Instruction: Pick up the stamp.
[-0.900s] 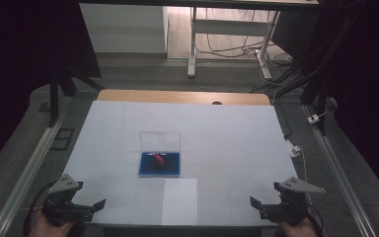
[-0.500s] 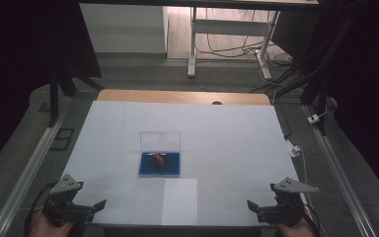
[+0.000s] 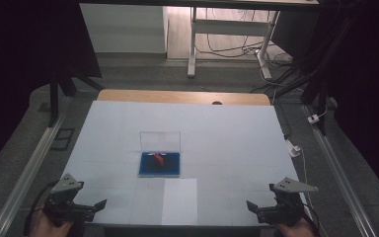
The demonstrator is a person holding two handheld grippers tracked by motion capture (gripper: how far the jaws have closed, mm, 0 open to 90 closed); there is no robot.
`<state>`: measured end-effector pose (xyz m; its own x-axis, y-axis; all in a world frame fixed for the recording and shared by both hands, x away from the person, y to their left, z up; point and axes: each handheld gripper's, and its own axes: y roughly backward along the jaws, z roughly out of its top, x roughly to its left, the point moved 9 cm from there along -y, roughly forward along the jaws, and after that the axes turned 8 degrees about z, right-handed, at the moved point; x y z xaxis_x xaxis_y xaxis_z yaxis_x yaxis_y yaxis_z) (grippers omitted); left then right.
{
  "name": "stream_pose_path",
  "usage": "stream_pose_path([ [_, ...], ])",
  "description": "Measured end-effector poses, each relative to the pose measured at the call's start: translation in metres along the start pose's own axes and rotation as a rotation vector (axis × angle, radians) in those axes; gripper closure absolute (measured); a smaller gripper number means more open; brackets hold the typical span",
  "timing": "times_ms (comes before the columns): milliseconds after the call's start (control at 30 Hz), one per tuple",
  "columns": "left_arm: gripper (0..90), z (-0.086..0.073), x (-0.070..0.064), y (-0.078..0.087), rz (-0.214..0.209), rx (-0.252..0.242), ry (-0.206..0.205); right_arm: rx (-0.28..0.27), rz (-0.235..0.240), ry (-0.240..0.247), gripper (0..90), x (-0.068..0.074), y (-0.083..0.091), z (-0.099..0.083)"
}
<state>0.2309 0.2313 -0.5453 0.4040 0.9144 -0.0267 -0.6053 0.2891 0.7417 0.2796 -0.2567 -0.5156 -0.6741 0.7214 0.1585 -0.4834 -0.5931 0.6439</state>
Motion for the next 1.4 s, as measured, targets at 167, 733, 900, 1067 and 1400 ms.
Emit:
stream_pose_path([
  [167,0.0,0.005,-0.003,0.002,-0.014,-0.028,-0.002,0.008,0.002,0.012,0.0,0.001,-0.001,0.000],
  [733,0.0,0.026,-0.018,-0.005,-0.072,-0.089,-0.067,0.012,0.007,0.013,0.0,0.002,-0.002,-0.001],
  [900,0.0,0.032,-0.022,-0.011,-0.099,-0.106,-0.091,0.013,0.007,0.012,0.0,0.002,-0.002,-0.001],
  [1067,0.0,0.038,-0.025,-0.016,-0.094,-0.108,-0.110,0.014,0.009,0.011,0.0,0.002,-0.002,-0.001],
  [1400,0.0,0.052,-0.031,-0.030,-0.126,-0.112,-0.114,0.016,0.011,0.011,0.0,0.002,-0.002,-0.001],
])
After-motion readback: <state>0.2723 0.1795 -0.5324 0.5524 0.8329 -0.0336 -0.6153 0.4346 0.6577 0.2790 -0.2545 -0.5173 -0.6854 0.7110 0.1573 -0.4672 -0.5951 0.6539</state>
